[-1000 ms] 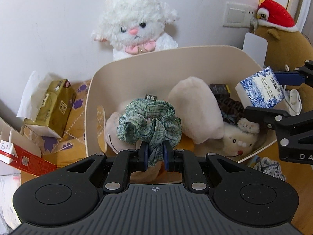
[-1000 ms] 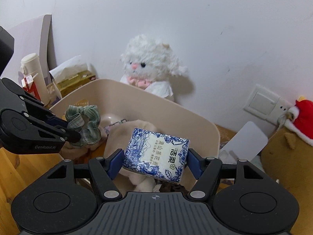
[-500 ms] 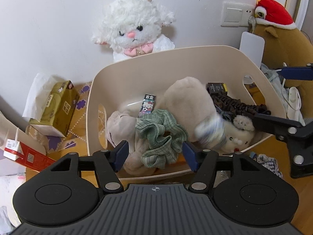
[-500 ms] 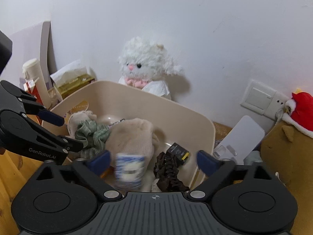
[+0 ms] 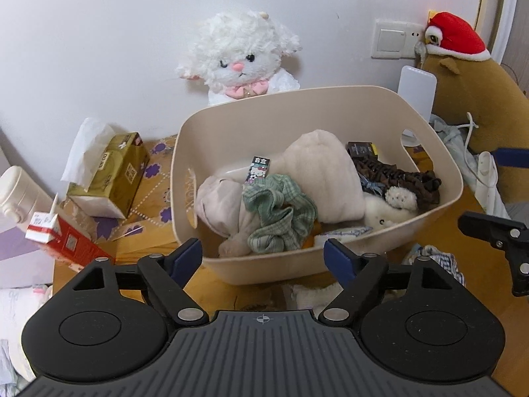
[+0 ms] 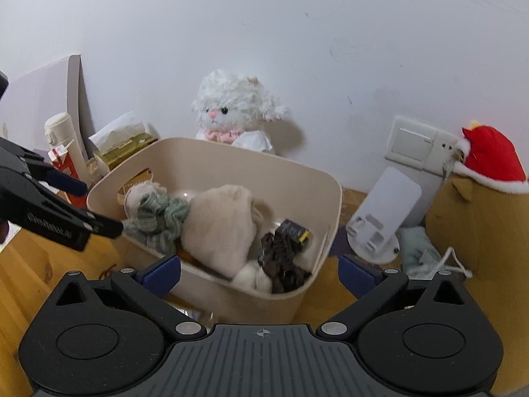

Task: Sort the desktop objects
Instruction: 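Move both tools toward the blue checked cloth and Hello Kitty plush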

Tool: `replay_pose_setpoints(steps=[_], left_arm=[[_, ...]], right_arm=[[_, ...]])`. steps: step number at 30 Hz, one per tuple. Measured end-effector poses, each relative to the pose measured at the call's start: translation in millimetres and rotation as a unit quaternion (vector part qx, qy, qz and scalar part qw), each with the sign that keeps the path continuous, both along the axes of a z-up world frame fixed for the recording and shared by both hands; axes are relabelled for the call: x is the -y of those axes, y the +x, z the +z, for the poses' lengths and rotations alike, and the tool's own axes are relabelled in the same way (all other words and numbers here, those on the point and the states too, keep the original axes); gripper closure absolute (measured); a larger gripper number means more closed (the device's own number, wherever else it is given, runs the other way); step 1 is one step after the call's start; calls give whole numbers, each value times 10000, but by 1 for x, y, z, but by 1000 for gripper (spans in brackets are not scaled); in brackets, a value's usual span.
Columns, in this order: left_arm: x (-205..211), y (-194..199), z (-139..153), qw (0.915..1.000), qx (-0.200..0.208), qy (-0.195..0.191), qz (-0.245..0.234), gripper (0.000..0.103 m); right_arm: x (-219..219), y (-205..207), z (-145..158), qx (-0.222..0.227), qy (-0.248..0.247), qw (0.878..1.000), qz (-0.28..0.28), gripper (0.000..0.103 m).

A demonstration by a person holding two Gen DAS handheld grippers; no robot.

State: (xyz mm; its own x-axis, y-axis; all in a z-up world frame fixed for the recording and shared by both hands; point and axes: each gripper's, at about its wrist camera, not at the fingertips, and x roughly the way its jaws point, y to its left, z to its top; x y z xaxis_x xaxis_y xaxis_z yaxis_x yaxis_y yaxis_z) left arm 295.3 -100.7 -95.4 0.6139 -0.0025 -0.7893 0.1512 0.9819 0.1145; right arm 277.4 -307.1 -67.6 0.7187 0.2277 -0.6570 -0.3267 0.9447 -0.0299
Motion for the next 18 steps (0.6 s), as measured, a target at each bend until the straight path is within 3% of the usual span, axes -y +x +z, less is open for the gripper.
replay_pose_setpoints(steps=[11, 18], left_arm=[[6, -30, -35, 9985, -452, 113, -272, 19], [19, -41, -57, 9936, -627, 449, -823, 19]], right_arm=[[9, -31, -25, -340, -42, 9994, 21, 0], [6, -40, -48, -687, -61, 9974, 190, 0]])
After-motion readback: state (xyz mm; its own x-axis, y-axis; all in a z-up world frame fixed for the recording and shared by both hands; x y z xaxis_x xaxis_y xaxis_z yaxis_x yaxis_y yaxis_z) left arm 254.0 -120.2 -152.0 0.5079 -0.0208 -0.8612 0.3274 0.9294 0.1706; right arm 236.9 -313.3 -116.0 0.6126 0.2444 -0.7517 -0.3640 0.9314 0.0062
